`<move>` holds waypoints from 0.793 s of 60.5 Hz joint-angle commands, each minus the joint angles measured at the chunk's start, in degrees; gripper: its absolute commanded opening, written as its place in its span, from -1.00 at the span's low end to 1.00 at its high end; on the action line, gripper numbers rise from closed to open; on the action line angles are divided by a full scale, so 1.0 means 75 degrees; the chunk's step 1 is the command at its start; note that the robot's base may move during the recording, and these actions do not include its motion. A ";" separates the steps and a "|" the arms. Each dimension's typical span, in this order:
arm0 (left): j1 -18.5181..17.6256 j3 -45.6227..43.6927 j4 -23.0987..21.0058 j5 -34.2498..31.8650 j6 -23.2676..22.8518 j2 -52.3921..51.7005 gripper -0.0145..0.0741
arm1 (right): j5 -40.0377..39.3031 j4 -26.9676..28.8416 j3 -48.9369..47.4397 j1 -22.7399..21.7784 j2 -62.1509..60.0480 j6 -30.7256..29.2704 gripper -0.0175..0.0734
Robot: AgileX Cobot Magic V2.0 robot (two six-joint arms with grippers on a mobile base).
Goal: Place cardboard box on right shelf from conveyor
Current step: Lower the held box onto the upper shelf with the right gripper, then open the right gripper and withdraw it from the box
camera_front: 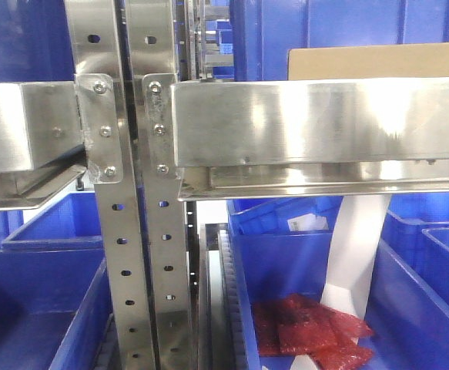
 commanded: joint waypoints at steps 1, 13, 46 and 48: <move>-0.0013 0.0075 -0.0045 -0.0657 0.0003 -0.0099 -0.94 | -0.0690 -0.0087 0.0081 -0.0045 -0.0514 0.0000 -0.49; -0.0013 0.0075 -0.0045 -0.0657 0.0003 -0.0099 -0.94 | -0.0622 -0.0087 0.0274 -0.0045 -0.0982 0.0000 -0.49; -0.0013 0.0075 -0.0045 -0.0657 0.0003 -0.0099 -0.94 | -0.0678 -0.0055 0.0319 -0.0052 -0.0985 0.0000 -0.49; -0.0013 0.0075 -0.0045 -0.0657 0.0003 -0.0099 -0.94 | -0.0753 -0.0072 0.0384 -0.0062 -0.0998 0.0000 -0.49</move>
